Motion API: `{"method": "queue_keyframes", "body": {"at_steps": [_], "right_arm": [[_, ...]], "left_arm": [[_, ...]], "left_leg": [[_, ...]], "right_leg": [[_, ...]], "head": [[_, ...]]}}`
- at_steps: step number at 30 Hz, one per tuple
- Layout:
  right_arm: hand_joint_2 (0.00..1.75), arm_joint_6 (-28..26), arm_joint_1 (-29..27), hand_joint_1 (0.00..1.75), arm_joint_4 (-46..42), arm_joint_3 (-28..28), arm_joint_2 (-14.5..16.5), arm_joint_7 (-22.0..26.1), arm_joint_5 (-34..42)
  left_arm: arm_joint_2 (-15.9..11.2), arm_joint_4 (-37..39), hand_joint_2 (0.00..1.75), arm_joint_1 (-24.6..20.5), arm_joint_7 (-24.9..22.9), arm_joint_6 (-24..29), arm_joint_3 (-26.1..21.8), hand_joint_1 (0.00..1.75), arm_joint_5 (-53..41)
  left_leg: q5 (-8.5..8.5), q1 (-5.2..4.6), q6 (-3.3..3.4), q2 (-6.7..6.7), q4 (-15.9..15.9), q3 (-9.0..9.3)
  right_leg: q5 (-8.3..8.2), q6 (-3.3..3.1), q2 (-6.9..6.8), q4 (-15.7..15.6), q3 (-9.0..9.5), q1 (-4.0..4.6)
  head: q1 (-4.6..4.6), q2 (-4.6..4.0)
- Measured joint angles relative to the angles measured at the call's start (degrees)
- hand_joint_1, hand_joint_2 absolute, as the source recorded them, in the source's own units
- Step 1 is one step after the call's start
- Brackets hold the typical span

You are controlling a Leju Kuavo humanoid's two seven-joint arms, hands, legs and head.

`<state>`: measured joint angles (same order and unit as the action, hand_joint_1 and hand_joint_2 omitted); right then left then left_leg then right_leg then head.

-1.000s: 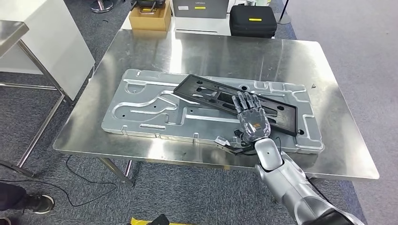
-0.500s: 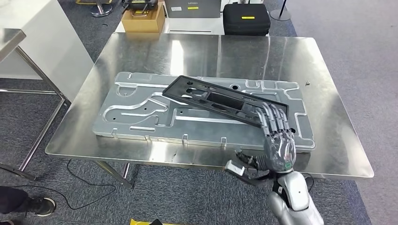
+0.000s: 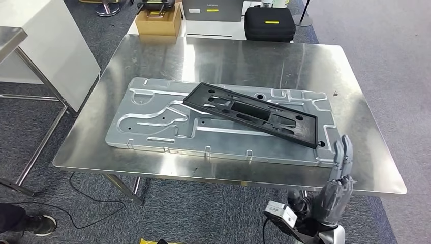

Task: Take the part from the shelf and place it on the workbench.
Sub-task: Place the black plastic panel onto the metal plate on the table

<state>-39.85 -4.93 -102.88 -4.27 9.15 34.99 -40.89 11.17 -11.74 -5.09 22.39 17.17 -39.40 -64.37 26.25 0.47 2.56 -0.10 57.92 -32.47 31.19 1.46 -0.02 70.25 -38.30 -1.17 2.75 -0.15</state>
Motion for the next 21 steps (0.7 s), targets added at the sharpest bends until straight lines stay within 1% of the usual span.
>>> {"method": "queue_keyframes", "body": {"at_steps": [1, 2, 3, 4, 5, 6, 7, 8, 9, 11, 12, 13, 14, 15, 16, 17, 18, 19, 21], "right_arm": [[0.00, 0.00, -0.36, 0.00, -0.32, 0.03, 0.20, 0.09, 0.53], [0.00, 0.01, -0.69, 0.00, -0.61, 0.05, 0.40, 0.22, 1.03], [0.00, 0.01, -1.06, 0.00, -0.85, 0.07, 0.59, 0.35, 1.52], [0.00, 0.01, -1.44, 0.00, -1.04, 0.08, 0.78, 0.45, 1.95], [0.00, 0.02, -1.83, 0.00, -1.16, 0.10, 0.96, 0.51, 2.27], [0.00, 0.02, -2.17, 0.00, -1.28, 0.11, 1.14, 0.55, 2.56], [0.00, 0.02, -2.43, 0.00, -1.35, 0.11, 1.33, 0.62, 2.84], [0.00, 0.02, -2.65, 0.00, -1.43, 0.11, 1.54, 0.75, 3.19], [0.00, 0.02, -2.87, 0.00, -1.49, 0.11, 1.77, 0.90, 3.55], [0.00, 0.02, -3.34, 0.00, -1.57, 0.11, 2.12, 1.12, 4.05], [0.00, 0.02, -3.58, 0.00, -1.58, 0.11, 2.20, 1.17, 4.17], [0.00, 0.02, -3.79, 0.00, -1.58, 0.11, 2.23, 1.20, 4.27], [0.00, 0.02, -3.99, 0.00, -1.58, 0.11, 2.25, 1.25, 4.34], [0.00, 0.02, -4.14, 0.00, -1.58, 0.11, 2.27, 1.31, 4.43], [0.00, 0.02, -4.24, 0.00, -1.59, 0.11, 2.31, 1.34, 4.52], [0.00, 0.02, -4.31, 0.00, -1.63, 0.11, 2.38, 1.39, 4.61], [0.00, 0.02, -4.33, 0.00, -1.71, 0.11, 2.45, 1.46, 4.69], [0.00, 0.02, -4.35, 0.00, -1.79, 0.11, 2.55, 1.55, 4.80], [0.00, 0.02, -4.48, 0.00, -1.98, 0.13, 2.72, 1.76, 5.28]], "left_arm": [[0.00, 0.00, 0.00, 0.04, -0.07, 0.14, -0.11, 0.00, 0.01], [0.00, 0.00, 0.00, 0.05, -0.12, 0.32, -0.22, 0.00, 0.01], [0.00, 0.00, 0.00, 0.06, -0.15, 0.50, -0.33, 0.00, -0.01], [0.00, 0.00, 0.00, 0.07, -0.16, 0.68, -0.44, 0.00, -0.02], [0.00, 0.00, 0.00, 0.09, -0.18, 0.82, -0.55, 0.00, -0.04], [0.00, 0.00, 0.00, 0.12, -0.18, 0.90, -0.63, 0.00, -0.06], [0.00, 0.00, 0.00, 0.14, -0.18, 0.95, -0.70, 0.00, -0.08], [0.00, 0.00, 0.00, 0.18, -0.17, 0.98, -0.74, 0.00, -0.10], [0.00, 0.00, 0.00, 0.23, -0.17, 1.00, -0.78, 0.00, -0.10], [0.00, 0.00, 0.00, 0.36, -0.15, 1.02, -0.82, 0.00, -0.13], [0.00, 0.00, 0.00, 0.45, -0.14, 1.02, -0.85, 0.00, -0.15], [0.00, 0.00, 0.00, 0.55, -0.14, 1.02, -0.86, 0.00, -0.16], [0.00, 0.00, 0.00, 0.64, -0.14, 1.02, -0.88, 0.00, -0.17], [0.00, 0.00, 0.00, 0.69, -0.14, 1.02, -0.90, 0.00, -0.17], [0.00, 0.00, 0.00, 0.70, -0.14, 1.02, -0.91, 0.00, -0.17], [0.00, 0.00, 0.00, 0.66, -0.13, 1.02, -0.93, 0.00, -0.17], [0.00, 0.00, 0.00, 0.62, -0.11, 1.02, -0.95, 0.00, -0.17], [-0.01, 0.00, 0.00, 0.62, -0.10, 1.02, -0.96, 0.00, -0.17], [-0.04, 0.00, 0.00, 0.72, -0.08, 1.02, -0.98, 0.00, -0.16]], "left_leg": [[0.10, 0.02, -0.16, -0.01, 0.20, -0.02], [0.25, -0.06, -0.40, -0.03, 0.48, -0.07], [0.33, -0.14, -0.69, -0.05, 0.66, -0.14], [0.35, -0.23, -1.00, -0.07, 0.73, -0.20], [0.29, -0.29, -1.33, -0.08, 0.70, -0.23], [0.23, -0.24, -1.65, -0.08, 0.62, -0.24], [0.54, -0.15, -1.96, -0.08, 0.86, -0.37], [1.51, -0.05, -2.26, -0.07, 1.86, -0.78], [3.16, 0.03, -2.51, -0.07, 3.95, -1.63], [7.50, 0.13, -2.87, -0.05, 10.99, -4.42], [9.01, 0.15, -2.98, -0.05, 14.34, -5.65], [9.56, 0.15, -3.03, -0.05, 16.22, -6.15], [8.97, 0.15, -3.00, -0.05, 15.81, -5.51], [7.48, 0.15, -2.91, -0.05, 13.17, -3.74], [5.69, 0.15, -2.74, -0.05, 9.16, -1.31], [4.43, 0.08, -2.54, -0.06, 5.12, 0.94], [3.61, -0.01, -2.29, -0.08, 2.19, 2.45], [3.33, -0.13, -2.06, -0.10, 0.66, 3.10], [3.02, -0.31, -1.51, -0.12, 0.19, 2.94]], "right_leg": [[-1.57, -0.04, -0.01, -3.93, 2.02, -0.11], [-2.74, -0.15, 0.00, -7.31, 3.74, -0.06], [-3.36, -0.30, 0.03, -9.58, 4.85, 0.04], [-3.44, -0.49, 0.08, -10.59, 5.27, 0.19], [-3.55, -0.74, 0.14, -10.64, 5.22, 0.37], [-3.71, -1.08, 0.16, -10.71, 5.16, 0.34], [-3.92, -1.47, 0.13, -10.86, 5.14, 0.28], [-4.15, -1.90, 0.07, -11.04, 5.08, 0.18], [-4.38, -2.28, -0.01, -11.20, 4.97, 0.08], [-4.70, -2.76, -0.16, -11.23, 4.51, 0.19], [-4.84, -2.86, -0.21, -11.20, 4.24, 0.28], [-4.99, -2.90, -0.23, -11.16, 3.99, 0.36], [-5.13, -2.87, -0.22, -11.10, 3.80, 0.41], [-5.25, -2.78, -0.20, -11.02, 3.66, 0.42], [-5.35, -2.67, -0.17, -10.92, 3.58, 0.42], [-5.46, -2.48, -0.16, -10.79, 3.48, 0.50], [-5.58, -2.25, -0.15, -10.67, 3.39, 0.58], [-5.75, -1.95, -0.15, -10.61, 3.30, 0.65], [-6.21, -1.22, -0.14, -10.72, 3.21, 0.70]], "head": [[0.01, 0.00], [0.00, 0.00], [-0.01, 0.00], [-0.02, 0.00], [-0.04, 0.00], [-0.04, 0.00], [-0.04, 0.00], [-0.05, 0.00], [-0.07, 0.00], [-0.10, 0.00], [-0.09, 0.00], [-0.09, 0.00], [-0.09, 0.00], [-0.09, 0.00], [-0.09, 0.00], [-0.09, 0.00], [-0.09, 0.00], [-0.08, 0.00], [-0.07, 0.00]]}}
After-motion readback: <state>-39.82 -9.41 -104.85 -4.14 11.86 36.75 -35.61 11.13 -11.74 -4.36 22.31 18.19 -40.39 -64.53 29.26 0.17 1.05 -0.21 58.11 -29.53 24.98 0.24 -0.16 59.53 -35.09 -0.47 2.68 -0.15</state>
